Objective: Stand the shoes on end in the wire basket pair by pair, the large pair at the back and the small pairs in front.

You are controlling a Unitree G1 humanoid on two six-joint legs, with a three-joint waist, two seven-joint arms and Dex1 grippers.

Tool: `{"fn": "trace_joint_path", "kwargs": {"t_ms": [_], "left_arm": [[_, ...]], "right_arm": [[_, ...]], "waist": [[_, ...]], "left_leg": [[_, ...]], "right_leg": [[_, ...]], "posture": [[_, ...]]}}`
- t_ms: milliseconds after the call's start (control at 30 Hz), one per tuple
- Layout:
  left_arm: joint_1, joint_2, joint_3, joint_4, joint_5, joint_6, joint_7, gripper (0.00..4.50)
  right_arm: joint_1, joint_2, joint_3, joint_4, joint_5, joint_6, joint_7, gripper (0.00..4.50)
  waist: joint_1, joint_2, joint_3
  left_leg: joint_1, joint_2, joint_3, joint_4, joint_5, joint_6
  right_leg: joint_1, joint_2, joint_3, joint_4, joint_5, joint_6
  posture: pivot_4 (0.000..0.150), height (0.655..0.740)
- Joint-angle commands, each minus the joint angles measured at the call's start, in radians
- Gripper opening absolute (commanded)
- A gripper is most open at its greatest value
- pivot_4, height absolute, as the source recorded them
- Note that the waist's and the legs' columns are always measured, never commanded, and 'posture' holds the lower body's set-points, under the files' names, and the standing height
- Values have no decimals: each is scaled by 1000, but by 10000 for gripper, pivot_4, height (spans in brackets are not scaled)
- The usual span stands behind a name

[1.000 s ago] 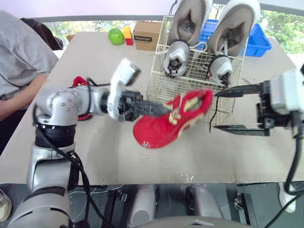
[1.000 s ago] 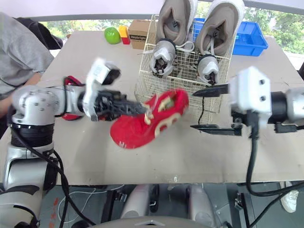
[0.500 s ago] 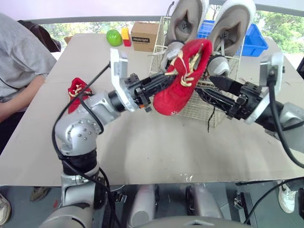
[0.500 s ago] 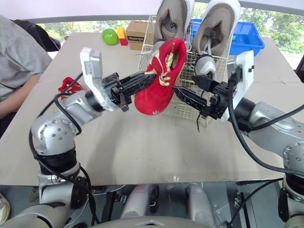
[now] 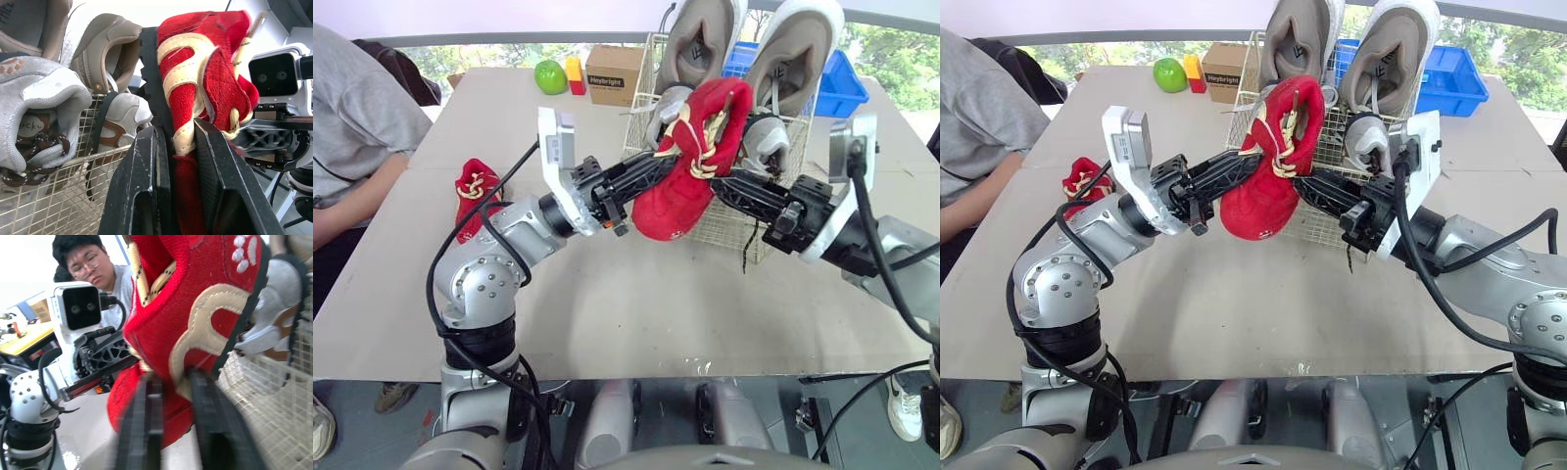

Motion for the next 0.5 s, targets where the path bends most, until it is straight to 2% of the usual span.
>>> {"fn": "trace_joint_path", "kwargs": {"t_ms": [33,133,200,233,300,367,433,500], "left_arm": [[11,28,-38,-66,-7,-26,-62,4574],[14,32,-40,-58,-4,-42,-60,4570],[6,27,-26,-45,-22,-39,-40,15053],[3,33,-23,-42,-29,-35,-42,17311],[-6,37,-13,-26,-35,-25,-19,28166],[-13,45,0,-13,-49,-10,2,37286],[-17,56,32,1,-116,32,24,44713],[-13,84,51,7,-153,58,21,44713]], "right_arm": [[-1,-1,-19,-21,10,-43,-12,0],[1,4,-15,-31,9,-57,-30,0],[5,7,-17,-37,-3,-65,-42,0],[7,11,-20,-41,-11,-74,-49,0],[11,20,-29,-50,-29,-98,-60,0],[19,28,-47,-66,-47,-124,-52,0],[36,24,-73,-82,-47,-146,-43,0],[55,12,-100,-90,-45,-163,-32,0]], "waist": [[0,0,0],[0,0,0],[0,0,0],[0,0,0],[-1,0,0],[0,0,0],[0,0,0],[-1,0,0]], "left_leg": [[0,0,0,0,0,0],[0,0,0,0,0,0],[0,0,0,0,0,0],[0,0,0,0,0,0],[0,0,0,0,0,0],[0,0,0,0,0,0],[0,0,0,0,0,0],[0,1,-1,0,0,0]], "right_leg": [[0,0,0,0,0,0],[0,0,0,0,0,0],[0,0,0,0,0,0],[0,0,0,0,0,0],[0,0,0,0,0,0],[0,0,0,0,0,0],[0,0,0,0,0,0],[0,0,0,0,0,0]], "posture": [[1500,7400],[1500,7400],[1500,7400],[1500,7400],[1500,7400],[1500,7400],[1500,7400],[1500,7400]]}}
